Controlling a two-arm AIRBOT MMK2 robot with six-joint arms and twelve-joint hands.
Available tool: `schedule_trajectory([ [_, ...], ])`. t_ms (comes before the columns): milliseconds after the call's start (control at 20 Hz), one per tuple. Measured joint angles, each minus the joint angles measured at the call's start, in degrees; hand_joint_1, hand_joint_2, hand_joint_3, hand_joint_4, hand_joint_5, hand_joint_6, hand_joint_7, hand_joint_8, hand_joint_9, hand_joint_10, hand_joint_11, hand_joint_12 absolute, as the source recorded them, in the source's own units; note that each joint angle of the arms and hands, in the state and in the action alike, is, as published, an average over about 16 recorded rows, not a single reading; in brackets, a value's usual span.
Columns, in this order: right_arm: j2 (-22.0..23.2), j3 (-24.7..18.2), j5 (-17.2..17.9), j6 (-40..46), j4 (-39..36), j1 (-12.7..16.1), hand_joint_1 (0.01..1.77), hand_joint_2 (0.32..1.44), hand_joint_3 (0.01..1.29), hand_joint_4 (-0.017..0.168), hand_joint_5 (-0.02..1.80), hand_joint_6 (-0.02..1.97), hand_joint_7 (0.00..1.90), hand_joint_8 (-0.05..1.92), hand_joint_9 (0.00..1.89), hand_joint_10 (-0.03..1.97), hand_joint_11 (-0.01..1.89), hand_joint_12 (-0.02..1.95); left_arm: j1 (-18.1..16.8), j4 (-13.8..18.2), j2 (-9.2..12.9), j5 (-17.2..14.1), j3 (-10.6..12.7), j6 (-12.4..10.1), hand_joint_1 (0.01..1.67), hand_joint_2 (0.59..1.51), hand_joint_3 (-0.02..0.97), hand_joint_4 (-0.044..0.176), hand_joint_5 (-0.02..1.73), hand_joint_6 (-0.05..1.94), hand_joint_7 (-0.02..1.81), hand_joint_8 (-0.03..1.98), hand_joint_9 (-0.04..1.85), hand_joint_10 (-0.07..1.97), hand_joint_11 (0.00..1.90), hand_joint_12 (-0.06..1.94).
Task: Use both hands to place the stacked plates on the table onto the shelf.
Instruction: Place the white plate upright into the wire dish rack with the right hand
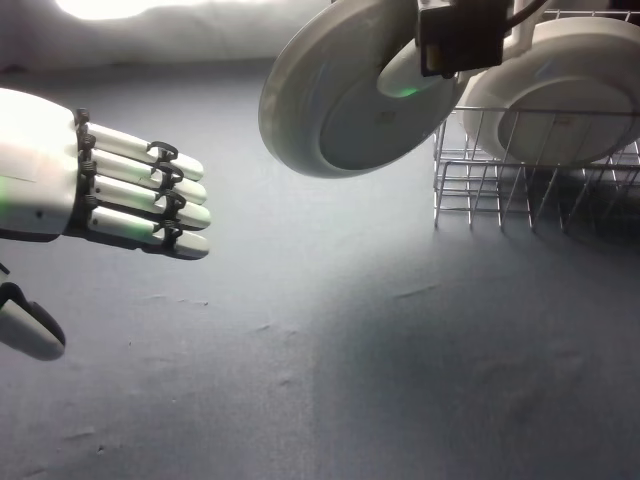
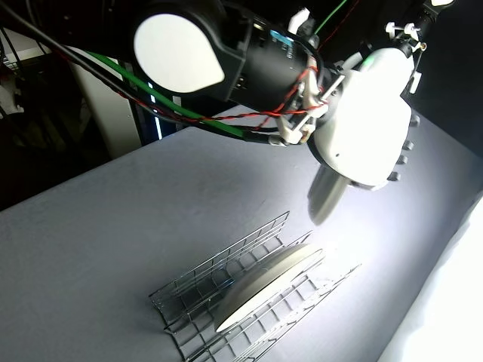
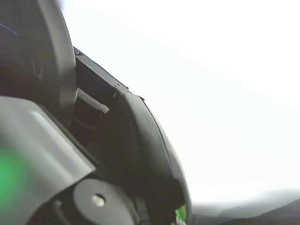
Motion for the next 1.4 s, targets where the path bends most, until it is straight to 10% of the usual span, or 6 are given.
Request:
schedule_trajectory([
  [850, -1.4, 0.3, -1.7, 1.9, -8.3, -1.8, 1.4, 0.96, 0.01, -0.003, 0.98, 1.0, 1.05, 0.78, 0.98, 0.96, 0.83, 1.16, -0.5, 0.3, 0.1, -1.1, -0.4, 0.0, 0.01, 1.134, 0.012, 0.007, 0.06, 0.01, 0.04, 0.0, 0.03, 0.01, 0.02, 0.01],
  [1400, -1.2, 0.2, 13.3, 4.1, -2.4, -4.4, 1.4, 0.97, 0.01, -0.006, 0.95, 0.99, 1.03, 0.87, 0.96, 1.04, 0.8, 1.2, -0.3, 0.4, -0.1, -2.0, 1.2, 0.0, 0.01, 1.135, 0.012, 0.007, 0.06, 0.01, 0.04, 0.0, 0.03, 0.01, 0.02, 0.01],
])
